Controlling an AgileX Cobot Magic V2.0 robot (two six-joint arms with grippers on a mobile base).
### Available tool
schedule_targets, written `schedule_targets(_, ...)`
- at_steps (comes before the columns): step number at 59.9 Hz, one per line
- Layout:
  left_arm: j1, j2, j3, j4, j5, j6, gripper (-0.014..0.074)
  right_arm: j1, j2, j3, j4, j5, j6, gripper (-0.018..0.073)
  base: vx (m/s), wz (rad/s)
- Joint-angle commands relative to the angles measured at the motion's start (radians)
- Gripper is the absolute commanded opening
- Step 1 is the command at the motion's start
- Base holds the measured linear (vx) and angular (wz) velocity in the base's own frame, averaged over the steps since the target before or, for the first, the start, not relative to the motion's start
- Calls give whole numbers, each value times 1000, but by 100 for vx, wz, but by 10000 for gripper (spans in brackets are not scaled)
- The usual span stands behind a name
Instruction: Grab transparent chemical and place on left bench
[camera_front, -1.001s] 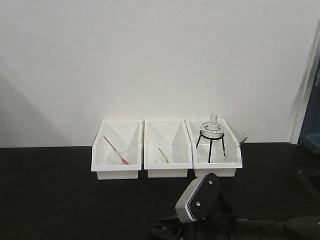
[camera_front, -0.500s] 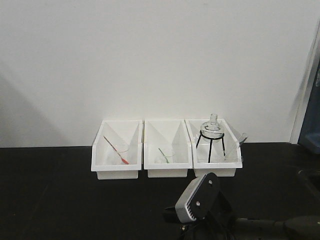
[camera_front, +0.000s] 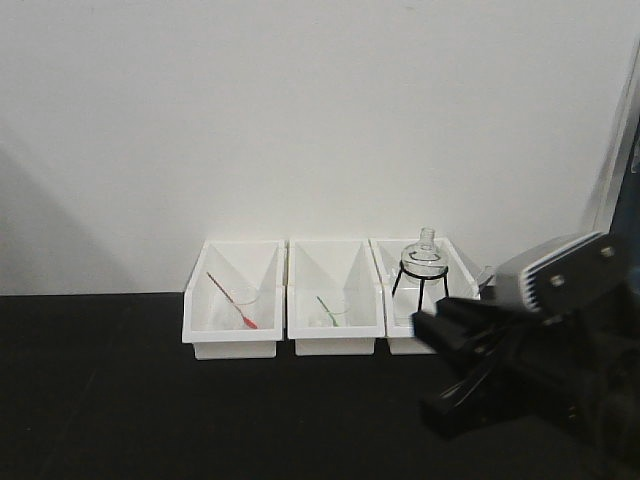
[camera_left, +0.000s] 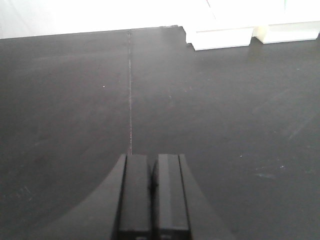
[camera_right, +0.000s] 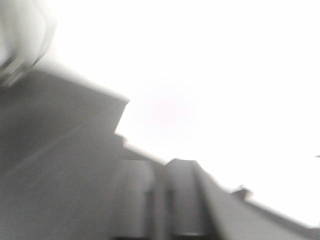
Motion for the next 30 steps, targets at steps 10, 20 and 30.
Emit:
schedule_targets(10,-2,-19,16,-1,-78,-8,-3,-4,-152,26,44,-167,11,-10,0,0)
schedule_targets(20,-2,-19,16,-1,-78,-8,-3,-4,-173,77,43,-248,11,-7,0,0)
schedule_targets(30,-2,-19,16,-1,-78,-8,-3,-4,-173,103,43,-251,11,-7,0,0)
